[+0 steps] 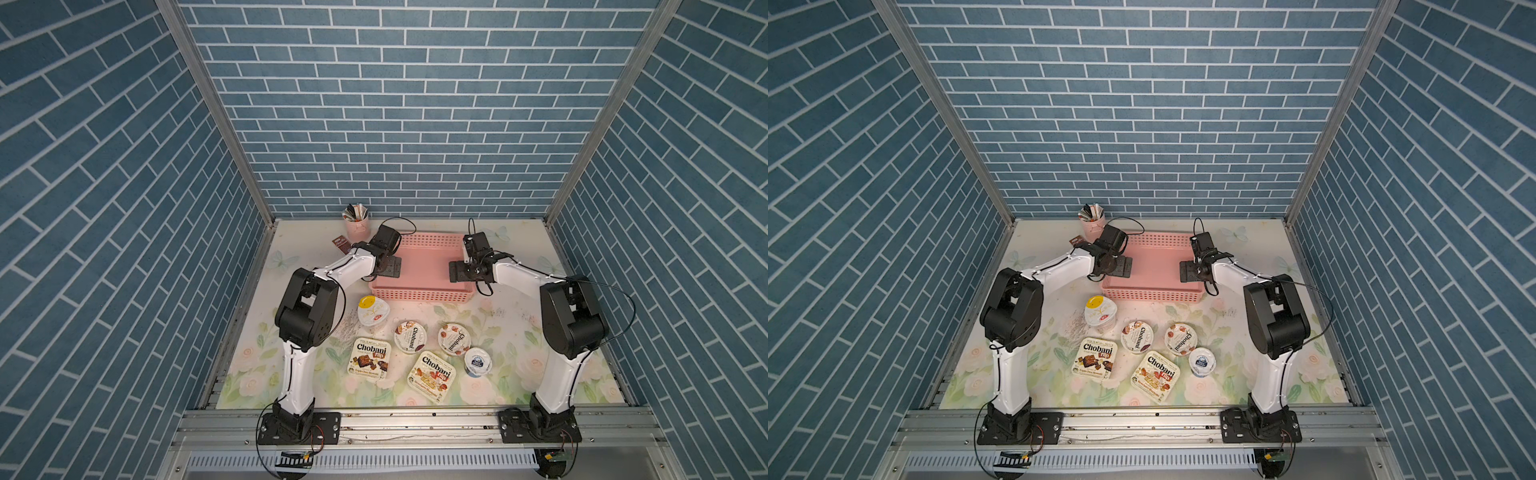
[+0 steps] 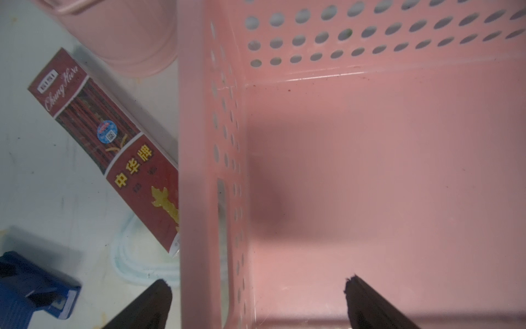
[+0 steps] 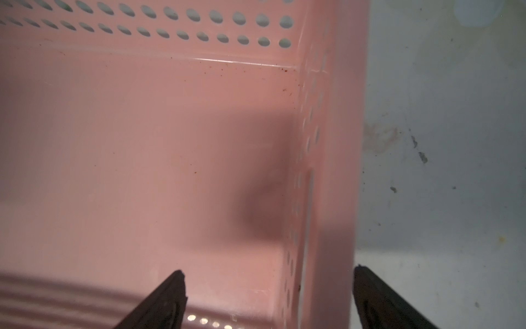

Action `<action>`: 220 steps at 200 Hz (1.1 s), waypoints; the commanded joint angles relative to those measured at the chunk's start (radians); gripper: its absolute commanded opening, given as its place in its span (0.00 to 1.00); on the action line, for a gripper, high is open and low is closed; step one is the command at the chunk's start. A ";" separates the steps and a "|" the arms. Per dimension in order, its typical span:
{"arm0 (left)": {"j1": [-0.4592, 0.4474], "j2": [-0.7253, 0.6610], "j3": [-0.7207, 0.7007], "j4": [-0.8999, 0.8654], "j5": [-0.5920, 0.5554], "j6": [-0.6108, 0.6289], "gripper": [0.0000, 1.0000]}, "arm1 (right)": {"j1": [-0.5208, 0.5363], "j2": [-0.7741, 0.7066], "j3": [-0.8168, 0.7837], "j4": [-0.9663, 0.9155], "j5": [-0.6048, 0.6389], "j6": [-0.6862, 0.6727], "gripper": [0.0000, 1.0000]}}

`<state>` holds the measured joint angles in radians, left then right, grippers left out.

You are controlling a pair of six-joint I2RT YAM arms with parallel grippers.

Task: Put the yogurt in the basket
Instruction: Move the basket to the center of the board, then pick up the yogurt from the center of the board.

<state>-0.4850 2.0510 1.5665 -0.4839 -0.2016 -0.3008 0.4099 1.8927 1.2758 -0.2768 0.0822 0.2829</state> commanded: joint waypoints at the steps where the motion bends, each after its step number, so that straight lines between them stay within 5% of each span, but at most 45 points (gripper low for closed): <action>1: -0.005 -0.018 0.035 -0.009 -0.027 0.003 1.00 | 0.006 -0.048 0.027 -0.015 -0.006 -0.020 0.97; 70: -0.006 -0.197 0.032 0.006 -0.035 0.022 1.00 | 0.051 -0.225 0.040 -0.075 0.026 -0.056 1.00; 103: -0.005 -0.349 -0.035 0.044 -0.069 0.020 1.00 | 0.109 -0.304 0.060 -0.121 0.012 -0.061 0.94; 167: -0.005 -0.743 -0.339 0.216 -0.074 0.067 1.00 | 0.231 -0.341 0.067 -0.103 -0.324 -0.051 0.70; 220: -0.009 -1.026 -0.629 0.350 0.048 0.075 1.00 | 0.286 -0.280 0.045 0.000 -0.612 0.018 0.61</action>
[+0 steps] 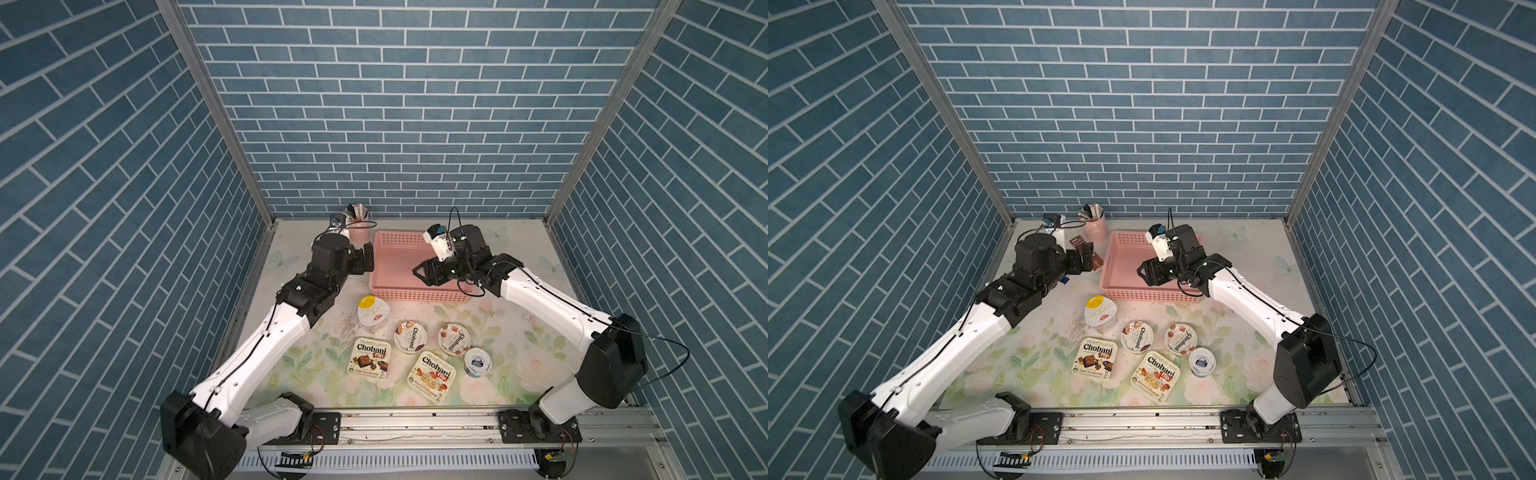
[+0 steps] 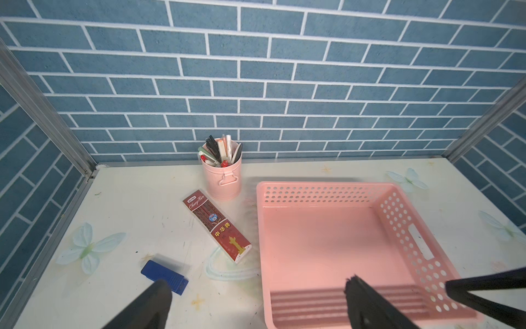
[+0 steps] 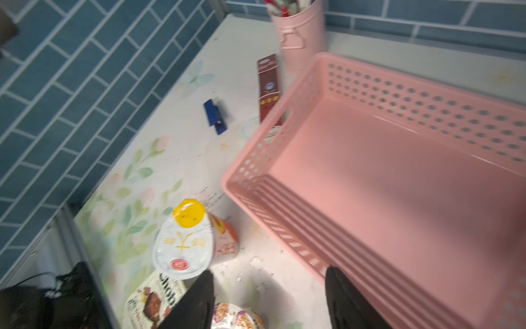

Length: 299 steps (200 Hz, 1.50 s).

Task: Put the yogurt in the basket
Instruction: Pick up the yogurt from the center of the board.

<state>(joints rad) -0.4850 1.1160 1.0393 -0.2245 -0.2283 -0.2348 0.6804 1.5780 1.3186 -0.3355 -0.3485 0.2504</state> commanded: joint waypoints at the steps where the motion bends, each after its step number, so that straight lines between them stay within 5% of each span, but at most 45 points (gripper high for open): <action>1: -0.009 -0.097 -0.107 0.093 0.077 0.009 1.00 | 0.016 0.037 0.002 0.060 -0.185 0.052 0.60; 57: -0.023 -0.453 -0.373 0.201 0.206 0.011 1.00 | 0.042 0.114 -0.052 0.121 -0.247 0.150 0.57; 106: -0.023 -0.699 -0.469 0.172 0.084 -0.032 1.00 | 0.088 0.161 -0.134 0.221 -0.251 0.227 0.61; 146: -0.023 -0.669 -0.449 0.145 0.047 -0.086 1.00 | 0.092 0.183 -0.181 0.310 -0.234 0.274 0.63; 193: -0.023 -0.613 -0.459 0.185 0.016 -0.153 1.00 | 0.107 0.219 -0.206 0.419 -0.268 0.333 0.46; 299: -0.024 -0.573 -0.466 0.162 0.025 -0.129 1.00 | 0.129 0.246 -0.202 0.435 -0.283 0.366 0.36</action>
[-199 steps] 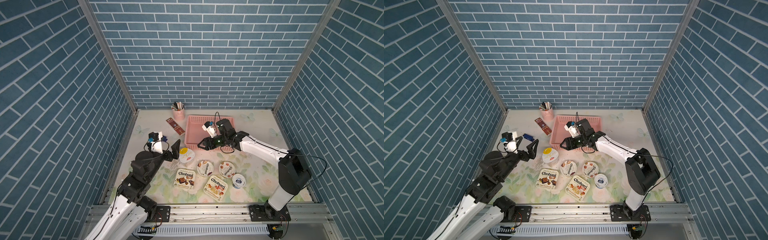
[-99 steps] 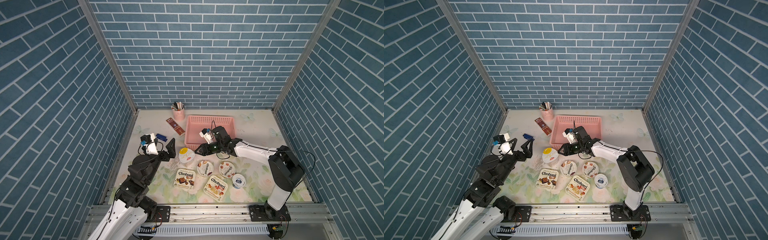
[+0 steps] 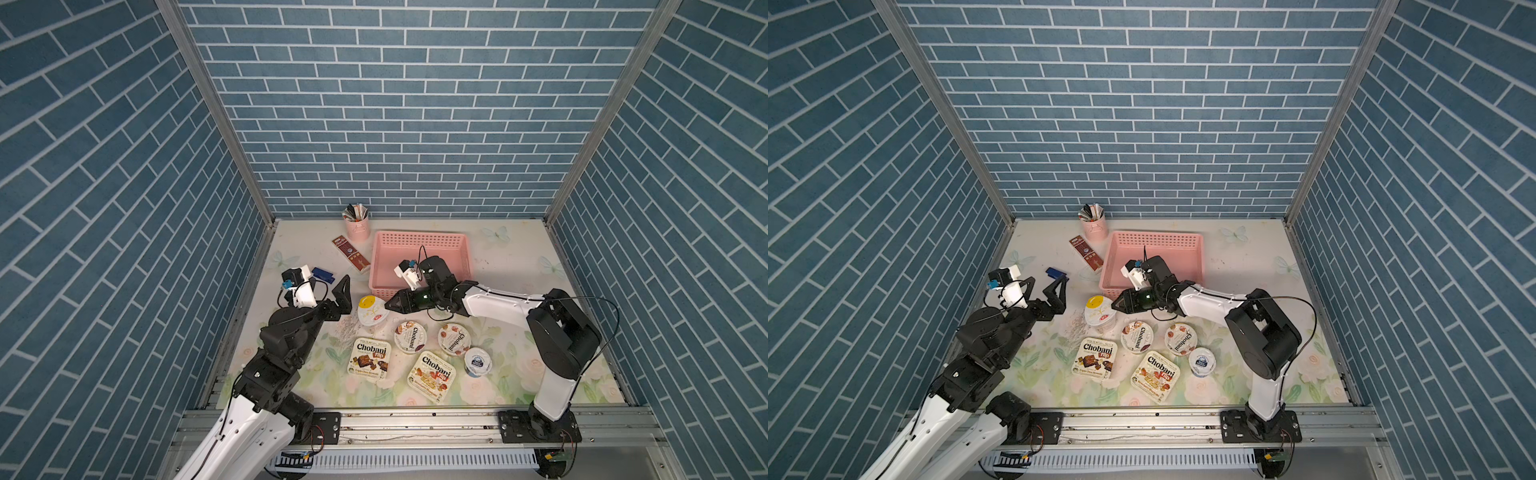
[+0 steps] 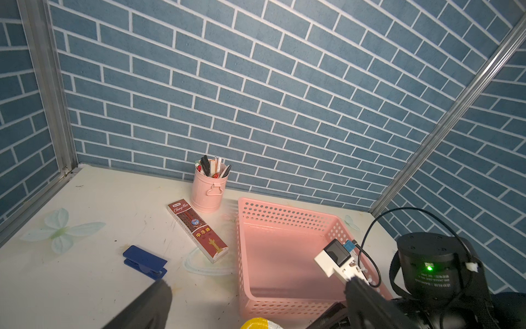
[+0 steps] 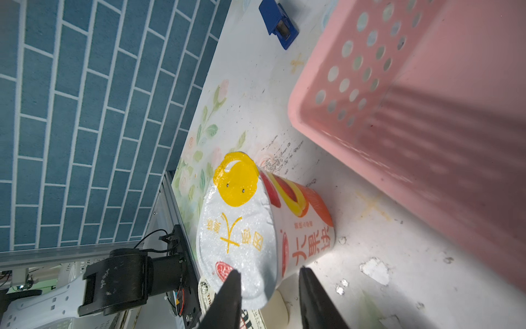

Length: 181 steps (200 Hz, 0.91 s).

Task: Put the yogurt in the basket
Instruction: Pick up the yogurt from the center of the board.

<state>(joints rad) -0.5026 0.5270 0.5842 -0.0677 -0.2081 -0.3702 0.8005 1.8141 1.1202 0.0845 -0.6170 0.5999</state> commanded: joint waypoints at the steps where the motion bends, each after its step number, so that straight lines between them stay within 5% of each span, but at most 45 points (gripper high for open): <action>1: -0.006 0.019 -0.011 0.004 0.006 0.007 1.00 | 0.008 0.010 -0.003 0.014 -0.015 0.016 0.35; 104: -0.005 0.046 -0.023 -0.001 0.023 0.020 1.00 | 0.019 0.035 0.009 0.001 -0.017 0.014 0.25; 181: -0.007 0.047 -0.020 -0.011 0.019 0.022 1.00 | 0.021 0.039 0.019 -0.012 -0.026 0.008 0.00</action>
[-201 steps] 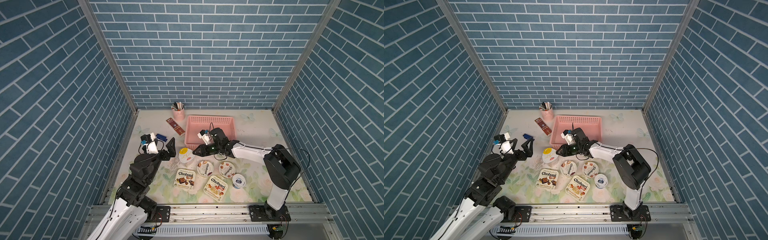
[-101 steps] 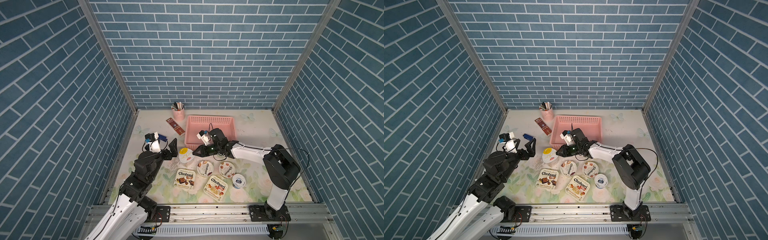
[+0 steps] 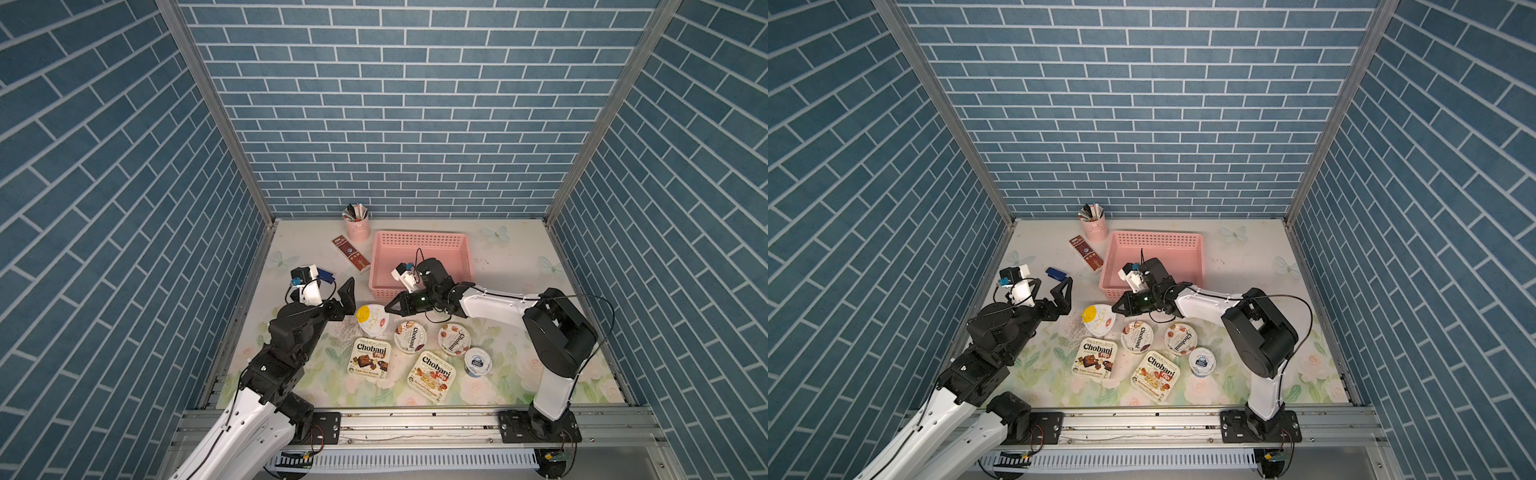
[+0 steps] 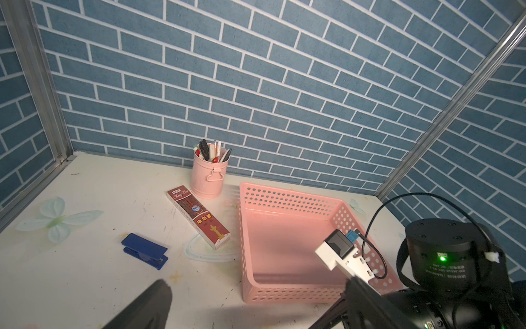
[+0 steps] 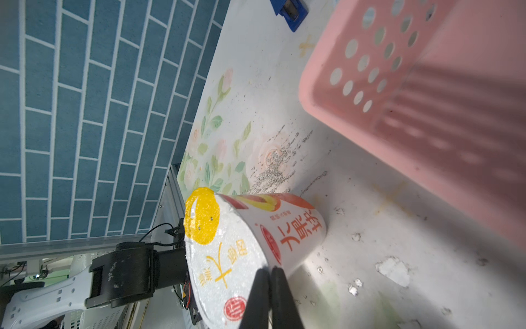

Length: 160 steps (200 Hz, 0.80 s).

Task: Put the yogurt in the basket
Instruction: Pick up the yogurt from the center of the board.

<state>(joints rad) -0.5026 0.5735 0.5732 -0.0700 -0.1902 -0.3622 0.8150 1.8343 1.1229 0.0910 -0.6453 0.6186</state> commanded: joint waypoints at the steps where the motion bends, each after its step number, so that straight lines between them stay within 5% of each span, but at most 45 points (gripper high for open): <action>1: -0.006 0.001 -0.009 -0.009 0.001 0.013 1.00 | 0.007 0.019 0.017 -0.019 0.002 -0.011 0.00; 160: -0.006 -0.008 0.017 -0.010 0.009 0.023 1.00 | 0.007 -0.035 0.103 -0.107 -0.009 -0.035 0.00</action>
<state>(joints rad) -0.5026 0.5926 0.5735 -0.0902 -0.1783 -0.3374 0.8165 1.8343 1.1805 0.0277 -0.6518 0.6125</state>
